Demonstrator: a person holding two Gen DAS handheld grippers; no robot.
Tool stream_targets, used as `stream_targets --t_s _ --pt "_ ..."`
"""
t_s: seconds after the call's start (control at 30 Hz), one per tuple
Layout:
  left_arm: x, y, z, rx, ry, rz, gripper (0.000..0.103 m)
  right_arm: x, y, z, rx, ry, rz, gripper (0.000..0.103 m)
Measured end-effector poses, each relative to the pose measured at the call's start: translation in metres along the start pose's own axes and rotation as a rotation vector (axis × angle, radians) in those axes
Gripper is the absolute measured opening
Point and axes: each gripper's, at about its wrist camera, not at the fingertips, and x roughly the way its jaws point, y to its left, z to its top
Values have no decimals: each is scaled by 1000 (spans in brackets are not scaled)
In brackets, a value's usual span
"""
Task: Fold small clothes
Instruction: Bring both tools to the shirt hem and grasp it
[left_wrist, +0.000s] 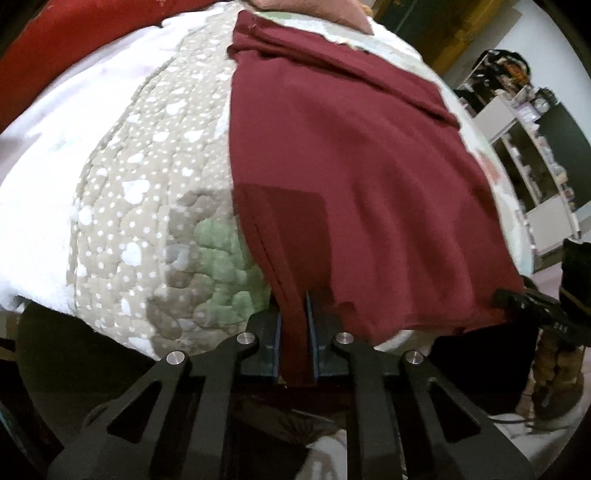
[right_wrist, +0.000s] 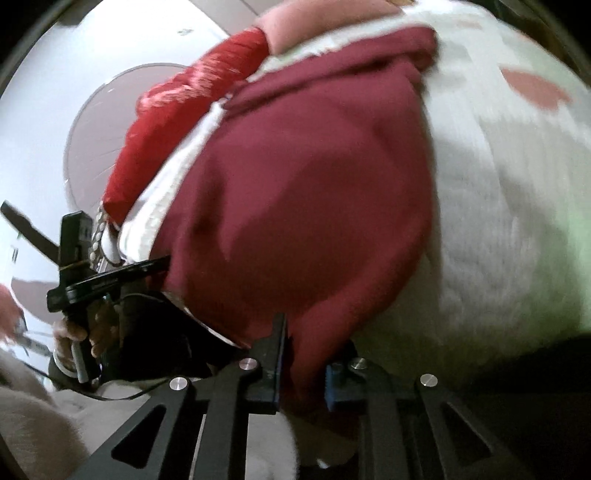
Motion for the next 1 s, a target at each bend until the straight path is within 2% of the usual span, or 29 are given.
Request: stream_targets --t_s 0.1,0.23,0.33,0.43,0.6,0.77,1.0 --pt "-10 -3 4 13 -27 -21 8 -11 12 10 -36 -46 15 14" --pt "-15 3 12 -18 -42 -49 7 -26 18 23 -34 -134 36 13" --pt "-19 5 17 -34 -64 -46 7 -36 17 33 -25 -182 60 13" --pt "-24 8 24 -57 -83 -76 7 -43 12 43 -12 -216 65 13" --pt "-36 14 45 -90 -151 -99 7 -58 3 62 27 -308 94 13" --pt "-44 16 79 -100 -226 -99 7 -59 0 94 40 -359 92 12" --pt "-54 15 143 -92 -329 -73 7 -62 -8 145 40 -413 30 12"
